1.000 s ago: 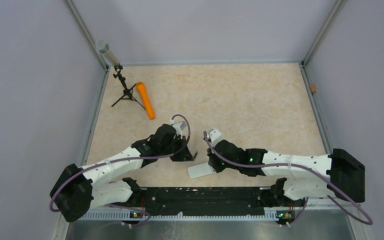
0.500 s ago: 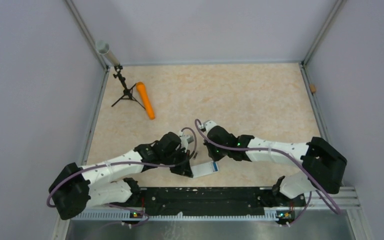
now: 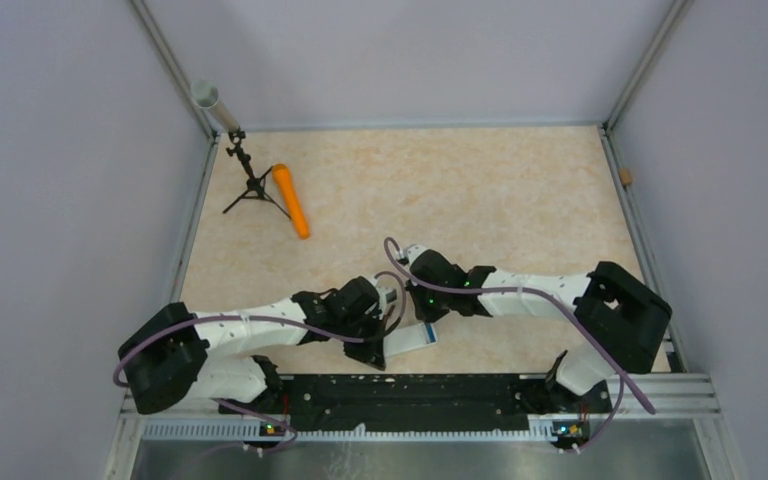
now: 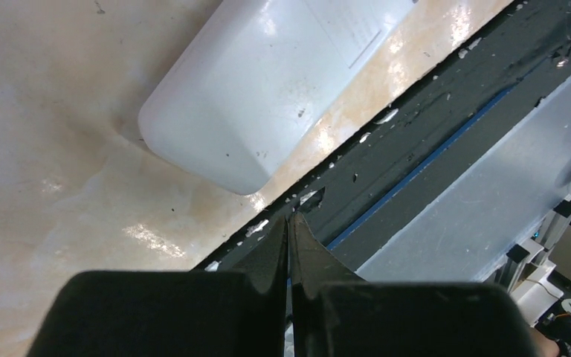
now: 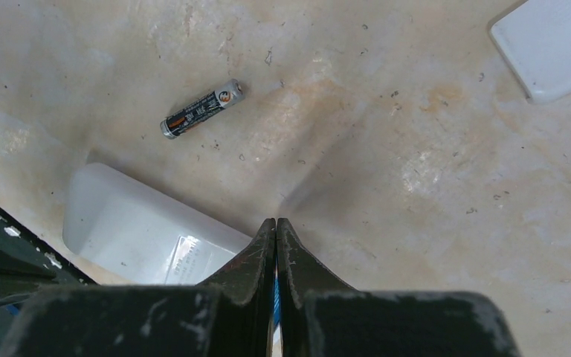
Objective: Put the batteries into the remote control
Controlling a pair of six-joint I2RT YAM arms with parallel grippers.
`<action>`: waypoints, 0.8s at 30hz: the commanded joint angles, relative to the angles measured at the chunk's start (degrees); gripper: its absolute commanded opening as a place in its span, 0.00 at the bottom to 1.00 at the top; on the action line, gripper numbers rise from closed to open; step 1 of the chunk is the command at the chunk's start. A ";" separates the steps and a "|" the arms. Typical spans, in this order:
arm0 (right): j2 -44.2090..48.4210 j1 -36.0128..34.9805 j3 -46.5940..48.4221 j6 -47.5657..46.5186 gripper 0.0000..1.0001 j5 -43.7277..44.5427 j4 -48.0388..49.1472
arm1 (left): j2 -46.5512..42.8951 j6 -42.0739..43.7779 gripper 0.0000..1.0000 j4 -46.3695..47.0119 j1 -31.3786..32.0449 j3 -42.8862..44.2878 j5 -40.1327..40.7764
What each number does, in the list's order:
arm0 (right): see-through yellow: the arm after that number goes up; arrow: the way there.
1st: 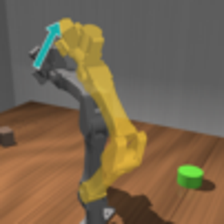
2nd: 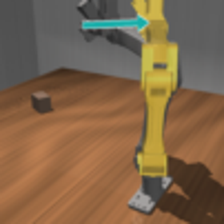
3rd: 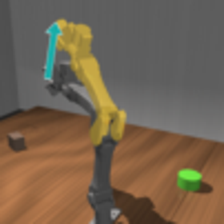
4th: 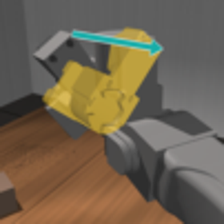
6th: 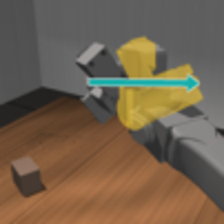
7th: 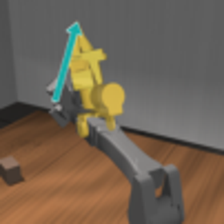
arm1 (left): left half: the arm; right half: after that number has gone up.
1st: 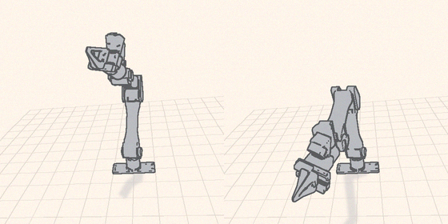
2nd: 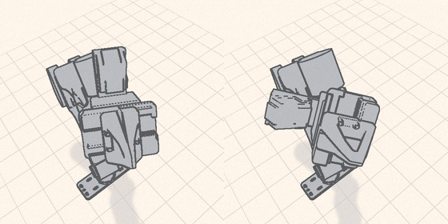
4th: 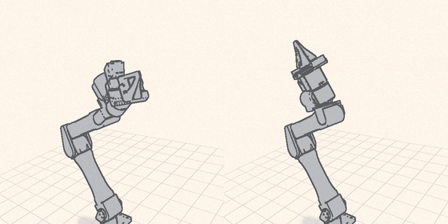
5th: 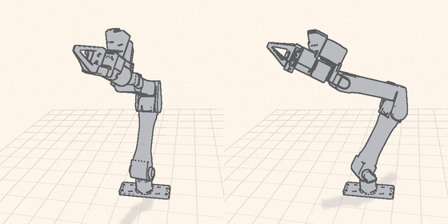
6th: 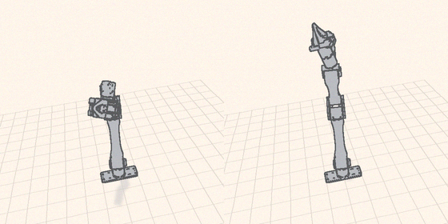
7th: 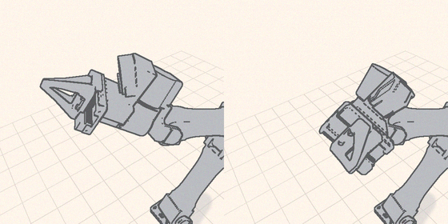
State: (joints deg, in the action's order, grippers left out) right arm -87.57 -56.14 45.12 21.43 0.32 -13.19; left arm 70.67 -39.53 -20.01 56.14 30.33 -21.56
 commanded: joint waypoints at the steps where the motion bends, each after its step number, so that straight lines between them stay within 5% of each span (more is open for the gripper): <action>1: -0.99 0.50 1.45 1.07 0.00 -2.53 2.68 | 2.67 -1.00 0.00 2.64 0.92 0.23 1.82; 24: 7.96 0.12 -10.27 6.48 0.00 -6.77 4.15 | 10.92 -5.20 0.01 4.98 1.04 4.16 13.65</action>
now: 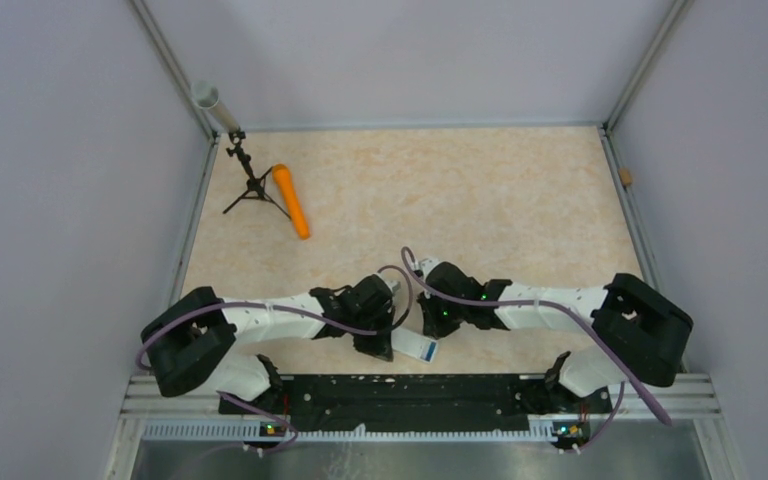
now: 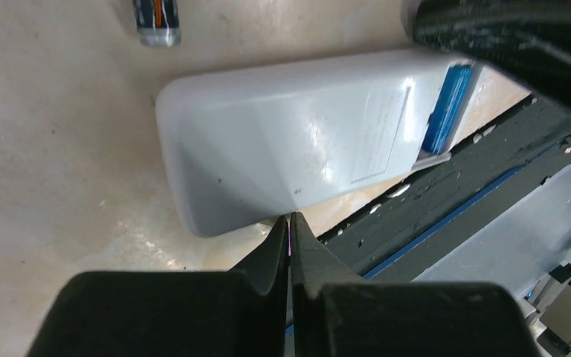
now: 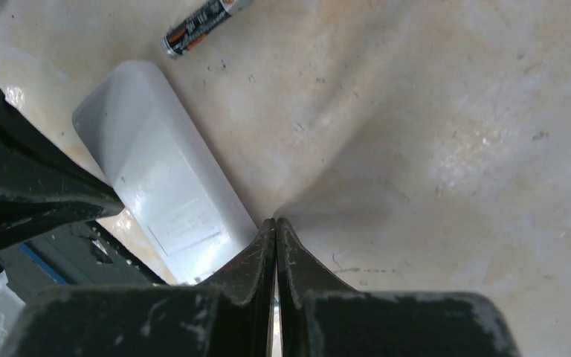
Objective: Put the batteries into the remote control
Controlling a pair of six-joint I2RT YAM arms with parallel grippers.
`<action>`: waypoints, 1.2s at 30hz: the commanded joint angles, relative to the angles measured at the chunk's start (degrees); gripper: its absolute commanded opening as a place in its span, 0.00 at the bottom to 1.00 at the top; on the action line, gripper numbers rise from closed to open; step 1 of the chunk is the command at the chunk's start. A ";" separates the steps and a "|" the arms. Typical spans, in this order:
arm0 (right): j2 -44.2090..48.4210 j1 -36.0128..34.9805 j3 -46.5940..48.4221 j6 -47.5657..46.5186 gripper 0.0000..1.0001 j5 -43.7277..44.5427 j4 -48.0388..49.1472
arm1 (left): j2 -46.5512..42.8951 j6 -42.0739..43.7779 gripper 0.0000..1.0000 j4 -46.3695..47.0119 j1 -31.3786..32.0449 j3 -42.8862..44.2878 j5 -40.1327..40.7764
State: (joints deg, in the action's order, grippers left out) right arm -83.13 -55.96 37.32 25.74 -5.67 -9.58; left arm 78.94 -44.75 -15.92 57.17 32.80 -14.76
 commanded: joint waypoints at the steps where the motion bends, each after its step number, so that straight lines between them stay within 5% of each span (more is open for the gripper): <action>1: 4.19 -0.30 -3.08 2.64 0.00 -0.75 0.79 | 3.11 0.02 0.01 0.87 0.05 2.20 7.49; 17: 7.39 -6.03 -6.38 8.75 0.00 2.41 3.55 | 7.15 0.12 0.00 4.50 -1.40 5.38 9.64; 25: 8.50 -5.96 -0.06 5.45 0.05 11.40 -5.23 | 0.20 0.51 0.01 0.99 -2.11 2.87 13.34; 31: 12.82 -5.08 3.81 -0.30 0.31 16.01 -6.92 | -7.38 1.07 0.21 -2.64 -2.77 0.72 17.02; 36: 12.38 -1.90 8.34 -6.86 0.37 12.12 -6.28 | -12.61 1.16 0.39 -4.51 -4.74 -1.45 18.17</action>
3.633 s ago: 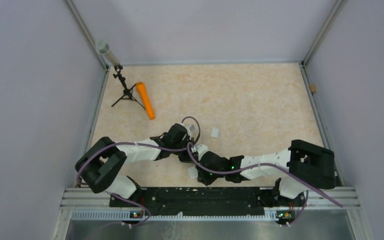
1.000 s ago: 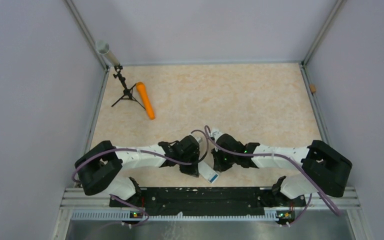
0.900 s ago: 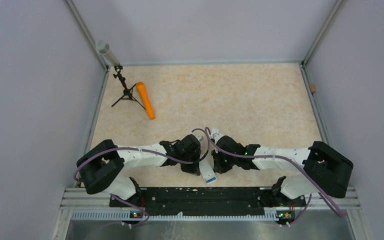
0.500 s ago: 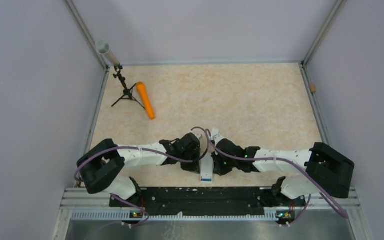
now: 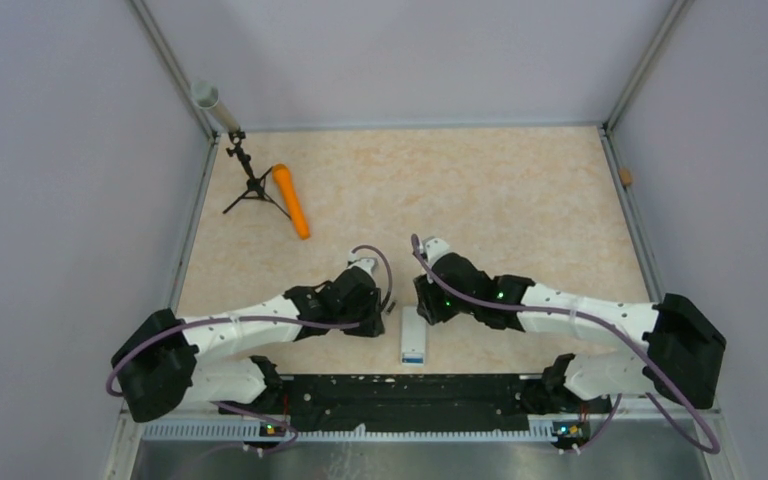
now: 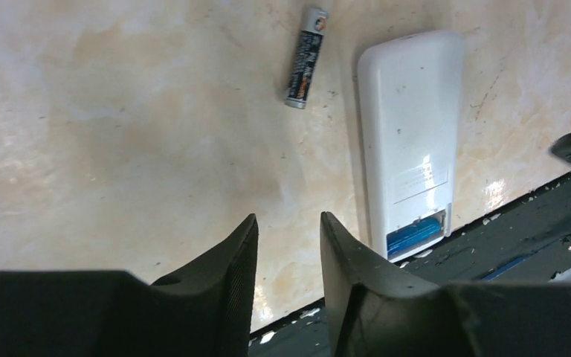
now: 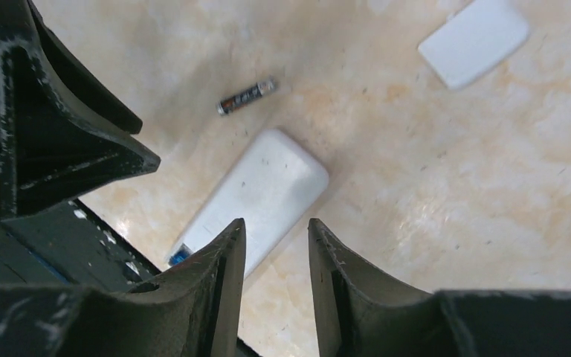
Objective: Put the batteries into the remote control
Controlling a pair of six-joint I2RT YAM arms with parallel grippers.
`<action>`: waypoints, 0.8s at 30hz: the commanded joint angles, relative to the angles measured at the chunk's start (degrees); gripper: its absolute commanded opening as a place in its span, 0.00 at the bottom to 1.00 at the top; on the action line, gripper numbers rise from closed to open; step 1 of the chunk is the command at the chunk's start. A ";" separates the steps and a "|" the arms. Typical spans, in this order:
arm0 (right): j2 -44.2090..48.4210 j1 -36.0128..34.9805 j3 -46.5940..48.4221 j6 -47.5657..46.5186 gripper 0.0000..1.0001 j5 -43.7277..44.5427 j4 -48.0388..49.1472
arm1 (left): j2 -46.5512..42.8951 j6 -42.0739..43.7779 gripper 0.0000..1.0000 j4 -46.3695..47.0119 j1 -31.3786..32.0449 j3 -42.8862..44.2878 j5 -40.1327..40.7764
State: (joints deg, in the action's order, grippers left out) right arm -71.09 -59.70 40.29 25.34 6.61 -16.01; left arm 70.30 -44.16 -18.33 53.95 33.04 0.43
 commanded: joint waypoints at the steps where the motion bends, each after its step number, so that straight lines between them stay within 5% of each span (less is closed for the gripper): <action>1: -0.39 1.92 6.67 -8.23 0.39 -0.09 -0.33 | -5.34 0.57 0.41 -2.27 -1.95 -1.93 3.12; 5: -3.98 1.95 10.47 -16.34 0.52 -2.18 -0.43 | -8.95 0.48 0.51 -2.57 -4.09 -3.15 3.12; 12: -12.93 2.53 17.83 -30.74 0.50 -8.46 -2.48 | -13.63 0.95 0.59 -1.01 -10.15 -6.07 -0.12; 24: -18.33 3.78 16.66 -56.96 0.54 -18.46 3.11 | -22.55 -0.14 0.70 1.93 -16.99 -11.00 -6.45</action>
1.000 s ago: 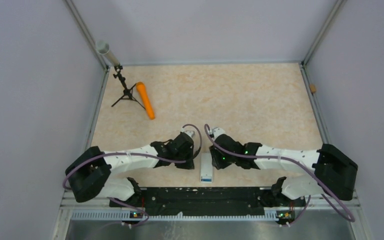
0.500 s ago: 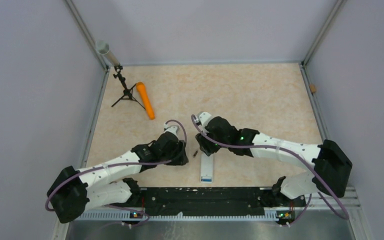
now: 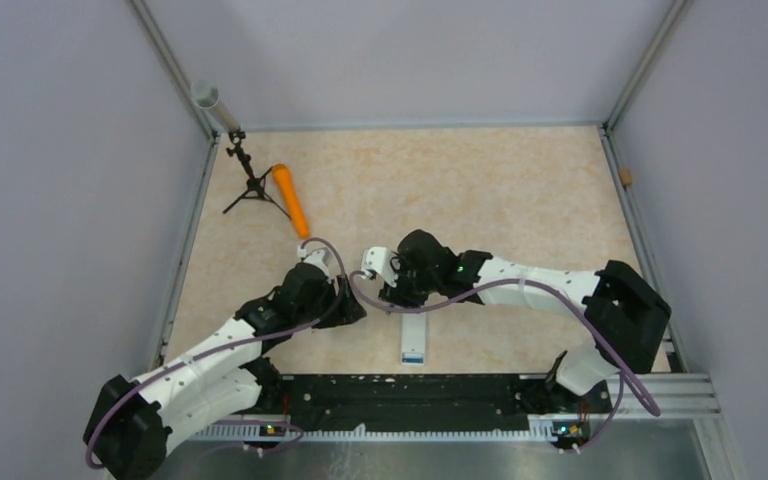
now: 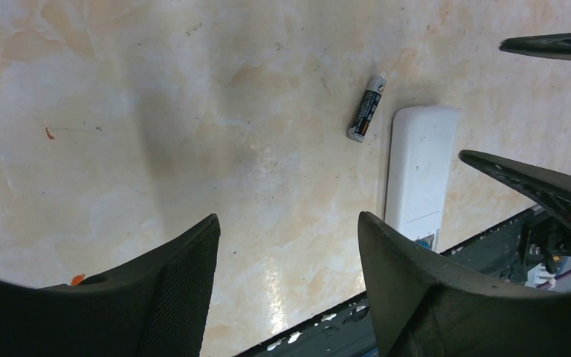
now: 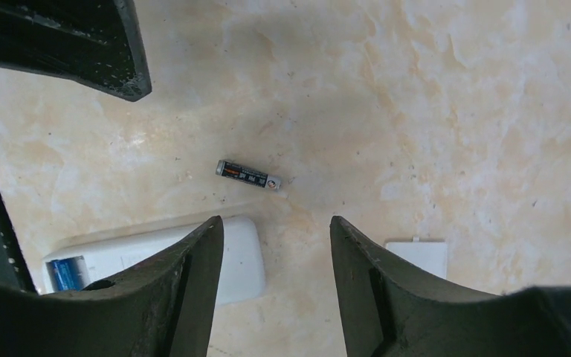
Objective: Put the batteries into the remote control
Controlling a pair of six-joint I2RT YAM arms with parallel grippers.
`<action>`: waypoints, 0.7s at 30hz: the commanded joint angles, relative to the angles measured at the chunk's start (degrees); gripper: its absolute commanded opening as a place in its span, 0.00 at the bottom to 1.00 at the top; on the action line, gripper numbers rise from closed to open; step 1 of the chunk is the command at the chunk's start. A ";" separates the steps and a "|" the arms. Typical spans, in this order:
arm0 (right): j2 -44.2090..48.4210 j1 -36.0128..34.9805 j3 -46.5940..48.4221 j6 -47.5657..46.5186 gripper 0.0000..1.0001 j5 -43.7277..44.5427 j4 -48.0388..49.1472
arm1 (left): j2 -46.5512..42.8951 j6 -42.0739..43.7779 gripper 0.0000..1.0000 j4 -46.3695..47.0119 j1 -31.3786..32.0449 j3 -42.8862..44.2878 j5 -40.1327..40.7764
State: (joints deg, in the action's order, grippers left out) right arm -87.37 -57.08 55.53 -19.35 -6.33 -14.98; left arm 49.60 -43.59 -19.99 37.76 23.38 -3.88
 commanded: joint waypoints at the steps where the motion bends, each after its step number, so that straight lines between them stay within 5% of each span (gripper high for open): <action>1: -2.87 1.40 1.65 -14.21 0.54 -6.83 1.88 | -2.14 -0.91 0.70 4.16 -0.91 -1.77 -2.37; 8: -6.75 2.99 1.13 -27.20 0.50 -15.36 3.39 | -3.61 -1.11 0.73 5.62 -1.70 -3.32 -4.34; 21: -12.76 4.30 4.69 -31.71 0.46 -21.20 1.12 | -6.50 -0.21 0.75 5.41 -3.45 -4.83 -5.55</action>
State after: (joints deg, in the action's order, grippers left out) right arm -98.83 -53.43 56.75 -48.64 -24.10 -13.85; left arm 43.97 -44.47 -16.69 35.00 19.03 -8.29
